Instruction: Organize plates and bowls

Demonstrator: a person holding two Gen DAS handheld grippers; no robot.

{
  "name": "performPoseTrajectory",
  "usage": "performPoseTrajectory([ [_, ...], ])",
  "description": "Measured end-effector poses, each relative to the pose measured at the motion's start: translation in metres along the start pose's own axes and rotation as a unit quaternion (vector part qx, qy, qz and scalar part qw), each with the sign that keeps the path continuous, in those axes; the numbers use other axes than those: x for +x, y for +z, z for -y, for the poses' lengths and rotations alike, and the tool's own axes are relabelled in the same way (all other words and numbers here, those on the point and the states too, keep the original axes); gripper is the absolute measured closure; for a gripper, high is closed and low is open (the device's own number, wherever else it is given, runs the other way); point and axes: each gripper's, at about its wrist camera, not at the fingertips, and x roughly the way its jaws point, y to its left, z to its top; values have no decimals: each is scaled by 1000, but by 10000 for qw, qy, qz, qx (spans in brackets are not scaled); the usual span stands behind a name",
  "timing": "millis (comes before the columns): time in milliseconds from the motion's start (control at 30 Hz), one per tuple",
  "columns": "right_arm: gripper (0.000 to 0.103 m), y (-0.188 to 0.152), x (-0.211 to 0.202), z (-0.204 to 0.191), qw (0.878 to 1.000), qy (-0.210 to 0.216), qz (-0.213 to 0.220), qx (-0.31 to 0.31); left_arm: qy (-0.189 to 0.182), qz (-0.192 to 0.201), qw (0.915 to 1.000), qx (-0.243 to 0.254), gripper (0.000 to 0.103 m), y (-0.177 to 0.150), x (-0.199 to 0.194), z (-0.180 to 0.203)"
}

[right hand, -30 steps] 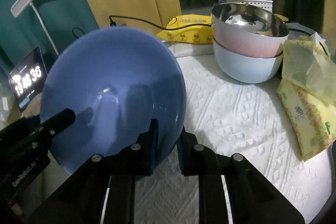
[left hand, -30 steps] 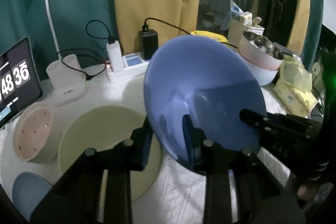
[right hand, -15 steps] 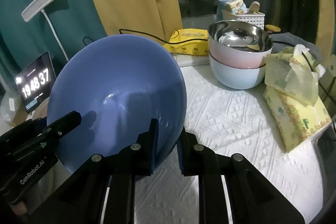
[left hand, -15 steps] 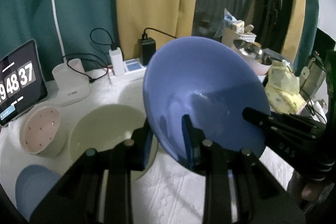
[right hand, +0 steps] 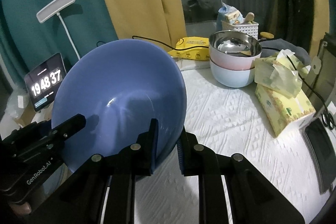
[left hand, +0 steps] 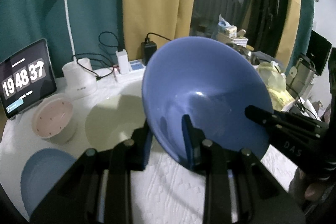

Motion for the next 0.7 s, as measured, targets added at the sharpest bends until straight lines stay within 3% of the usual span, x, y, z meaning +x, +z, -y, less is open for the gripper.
performPoseTrajectory([
  [700, 85, -47, -25, -27, 9991, 75, -409, 2, -51, -262, 9995, -165, 75, -49, -36, -18],
])
